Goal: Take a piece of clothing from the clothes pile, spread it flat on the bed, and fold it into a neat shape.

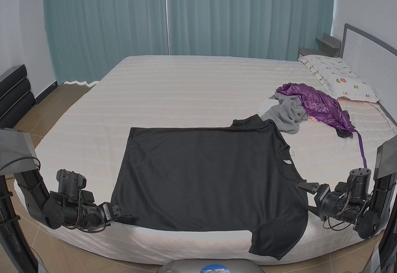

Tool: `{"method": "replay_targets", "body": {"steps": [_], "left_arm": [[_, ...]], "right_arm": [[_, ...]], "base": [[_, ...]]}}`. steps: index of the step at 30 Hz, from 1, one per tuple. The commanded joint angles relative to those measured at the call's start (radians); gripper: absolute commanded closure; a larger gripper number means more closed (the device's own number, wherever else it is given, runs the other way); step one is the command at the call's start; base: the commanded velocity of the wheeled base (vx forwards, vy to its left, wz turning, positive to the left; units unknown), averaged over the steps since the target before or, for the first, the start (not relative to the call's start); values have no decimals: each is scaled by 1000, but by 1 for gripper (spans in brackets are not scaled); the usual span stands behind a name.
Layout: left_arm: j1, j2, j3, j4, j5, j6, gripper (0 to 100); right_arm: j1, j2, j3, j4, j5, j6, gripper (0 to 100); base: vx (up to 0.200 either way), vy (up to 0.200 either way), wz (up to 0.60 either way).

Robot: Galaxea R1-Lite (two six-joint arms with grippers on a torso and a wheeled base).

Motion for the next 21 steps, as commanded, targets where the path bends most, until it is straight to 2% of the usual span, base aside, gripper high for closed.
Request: {"method": "replay_targets", "body": {"steps": [1,11,17,21], "left_arm": [[-2,4,-2,-1,-1,-2,0],[8,17,-34,-1,0,-65,0],[-1,23,-10,-5,72,-61,0],[2,34,-40,-5,77,-74,0]], "right_arm": [[1,7,0,0,0,0,0],[-1,7,0,0,0,0,0],[-1,8,0,0,0,0,0],[-1,8,0,0,0,0,0]], "base": [[0,0,0],[0,0,0],[0,0,0],[0,0,0]]}}
